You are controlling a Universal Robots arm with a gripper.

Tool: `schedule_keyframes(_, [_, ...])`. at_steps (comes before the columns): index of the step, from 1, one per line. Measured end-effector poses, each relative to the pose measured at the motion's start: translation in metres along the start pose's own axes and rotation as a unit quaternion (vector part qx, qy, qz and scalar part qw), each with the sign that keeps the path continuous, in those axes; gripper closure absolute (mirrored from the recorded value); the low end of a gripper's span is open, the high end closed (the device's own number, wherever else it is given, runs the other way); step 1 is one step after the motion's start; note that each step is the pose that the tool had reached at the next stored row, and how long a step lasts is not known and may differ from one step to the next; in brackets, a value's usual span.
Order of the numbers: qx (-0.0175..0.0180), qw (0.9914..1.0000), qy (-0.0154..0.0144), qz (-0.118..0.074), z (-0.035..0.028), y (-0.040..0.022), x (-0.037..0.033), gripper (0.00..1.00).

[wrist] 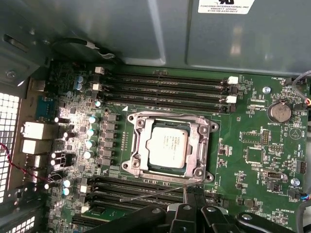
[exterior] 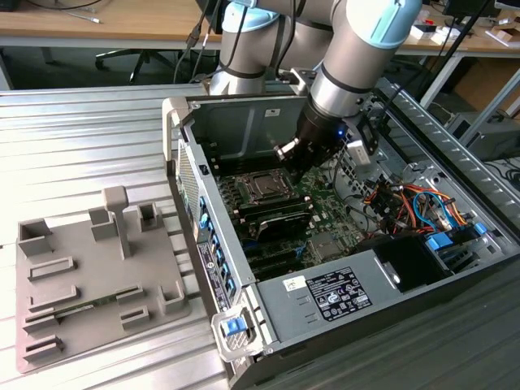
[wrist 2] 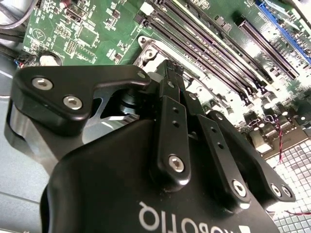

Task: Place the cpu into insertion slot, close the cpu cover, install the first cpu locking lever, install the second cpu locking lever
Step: 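Install the second cpu locking lever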

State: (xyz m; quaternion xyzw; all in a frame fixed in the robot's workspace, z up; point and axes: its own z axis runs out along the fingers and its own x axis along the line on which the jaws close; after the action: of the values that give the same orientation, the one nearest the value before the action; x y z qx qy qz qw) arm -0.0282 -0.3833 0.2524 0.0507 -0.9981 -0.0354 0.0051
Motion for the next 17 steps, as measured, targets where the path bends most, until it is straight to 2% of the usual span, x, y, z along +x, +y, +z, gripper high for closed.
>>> schedule_keyframes(12, [0.0001, 1.00000, 0.0000, 0.000, 0.0001, -0.0033, 0.0003, 0.89])
schedule_keyframes(17, [0.0003, 1.00000, 0.0000, 0.000, 0.0031, -0.0044, 0.0004, 0.89])
